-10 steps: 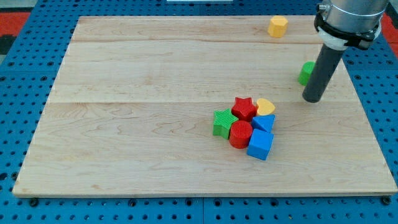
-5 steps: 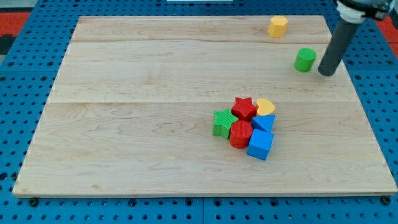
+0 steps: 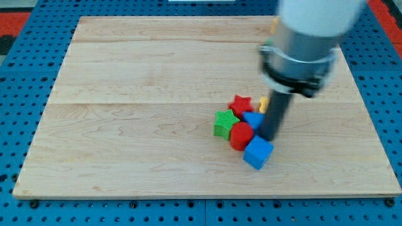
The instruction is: Place the green circle and yellow heart in a vertical line
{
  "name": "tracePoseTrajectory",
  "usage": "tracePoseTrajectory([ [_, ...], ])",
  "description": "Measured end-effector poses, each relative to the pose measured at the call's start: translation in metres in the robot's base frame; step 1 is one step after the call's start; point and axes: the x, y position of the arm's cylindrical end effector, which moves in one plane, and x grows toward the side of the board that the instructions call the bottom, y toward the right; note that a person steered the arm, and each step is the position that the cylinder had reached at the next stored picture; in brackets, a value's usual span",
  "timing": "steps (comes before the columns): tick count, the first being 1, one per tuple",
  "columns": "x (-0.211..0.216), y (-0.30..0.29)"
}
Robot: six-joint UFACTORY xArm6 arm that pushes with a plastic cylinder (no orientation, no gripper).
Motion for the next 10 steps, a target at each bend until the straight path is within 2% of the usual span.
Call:
tracePoseTrajectory([
  [1, -0.045, 0.001],
  [2, -0.042, 0.048],
  [3, -0.034, 0.071],
  [4, -0.055, 0.089],
  [5, -0.094, 0.089],
  [6, -0.101, 0.086],
  [7, -0.146, 0.036],
  [8, -0.164, -0.002],
  [9, -0.197, 0.018],
  [10, -0.208, 0.038],
])
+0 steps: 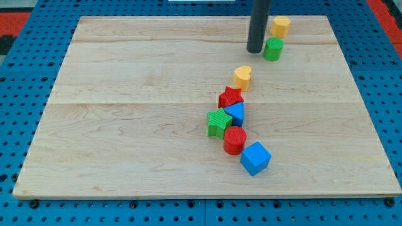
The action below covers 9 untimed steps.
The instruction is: Place the green circle and yellow heart in a vertical line
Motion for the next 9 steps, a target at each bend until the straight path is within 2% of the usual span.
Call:
tracePoseTrajectory([
  [1, 0.000, 0.002],
  [2, 0.029, -0.030],
  [3, 0.014, -0.129],
  [4, 0.088, -0.146],
  [5, 0.093, -0.101],
  [6, 0.087, -0.018],
  [7, 0.088, -0.026],
  [8, 0.141, -0.006],
  [9, 0.129, 0.028],
])
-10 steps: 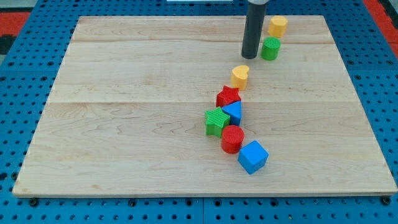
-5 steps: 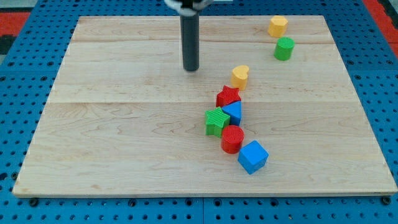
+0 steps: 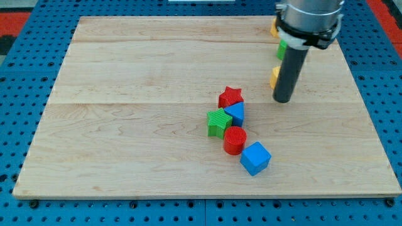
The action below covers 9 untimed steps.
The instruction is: Place the green circle and yellow heart in a vertical line
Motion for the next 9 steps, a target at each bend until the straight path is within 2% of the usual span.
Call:
tracePoseTrajectory([
  [1, -0.021, -0.020],
  [2, -0.021, -0.068],
  [3, -0.061, -0.119],
  [4, -0.060, -0.062],
  [6, -0.042, -0.040],
  [7, -0.042, -0.006],
  [8, -0.042, -0.071],
  [9, -0.065, -0.181],
])
